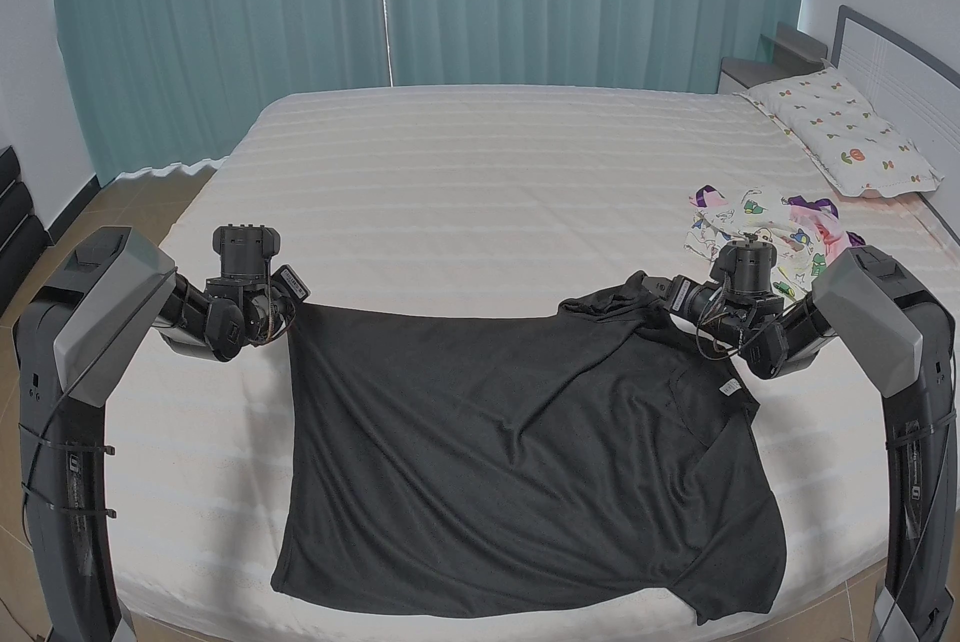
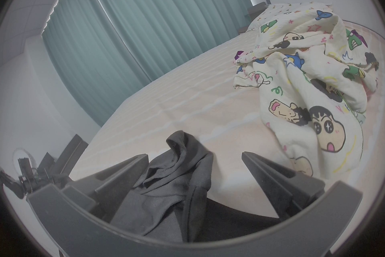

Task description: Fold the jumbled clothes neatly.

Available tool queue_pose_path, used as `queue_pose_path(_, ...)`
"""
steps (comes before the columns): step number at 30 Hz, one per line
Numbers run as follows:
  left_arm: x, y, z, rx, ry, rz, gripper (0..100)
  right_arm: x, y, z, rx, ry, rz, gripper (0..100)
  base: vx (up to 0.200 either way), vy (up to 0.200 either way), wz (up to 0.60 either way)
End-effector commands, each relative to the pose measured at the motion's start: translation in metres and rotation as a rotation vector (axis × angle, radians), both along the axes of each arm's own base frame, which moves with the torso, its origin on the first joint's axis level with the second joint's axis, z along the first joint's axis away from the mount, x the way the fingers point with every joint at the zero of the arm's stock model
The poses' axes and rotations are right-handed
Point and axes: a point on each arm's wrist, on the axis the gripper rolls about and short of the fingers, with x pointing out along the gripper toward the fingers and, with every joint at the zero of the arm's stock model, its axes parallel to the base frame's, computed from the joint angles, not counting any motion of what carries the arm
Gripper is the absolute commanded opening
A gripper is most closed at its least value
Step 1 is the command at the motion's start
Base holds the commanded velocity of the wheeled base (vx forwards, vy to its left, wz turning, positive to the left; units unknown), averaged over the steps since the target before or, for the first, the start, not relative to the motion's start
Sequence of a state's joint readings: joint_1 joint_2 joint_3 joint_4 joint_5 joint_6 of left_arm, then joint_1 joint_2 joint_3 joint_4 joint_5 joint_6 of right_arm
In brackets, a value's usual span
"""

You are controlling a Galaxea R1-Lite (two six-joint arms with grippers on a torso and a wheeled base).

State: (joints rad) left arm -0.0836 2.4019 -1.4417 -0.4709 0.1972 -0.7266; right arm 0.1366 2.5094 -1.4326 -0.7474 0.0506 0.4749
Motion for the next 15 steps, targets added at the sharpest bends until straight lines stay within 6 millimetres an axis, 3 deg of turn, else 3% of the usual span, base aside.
queue_pose_path(1, 0.000, 0.000, 0.001, 0.000, -0.002, 0.000, 0, 0.000, 0.006, -0.005, -0.016, 0.008, 0.019, 100, 0.000, 0.000, 0.00)
queue_pose_path(12, -0.002, 0.001, 0.002, 0.001, 0.000, 0.003, 0, 0.001, 0.013, -0.023, -0.083, 0.025, 0.055, 100, 0.000, 0.000, 0.00)
queue_pose_path(13, -0.002, 0.001, 0.002, 0.001, 0.001, 0.003, 0, 0.002, 0.013, -0.024, -0.086, 0.024, 0.051, 0, 0.000, 0.000, 0.00)
queue_pose_path(15, -0.002, 0.001, 0.002, 0.001, 0.000, 0.003, 0, 0.004, 0.013, -0.023, -0.086, 0.016, 0.046, 0, 0.000, 0.000, 0.00)
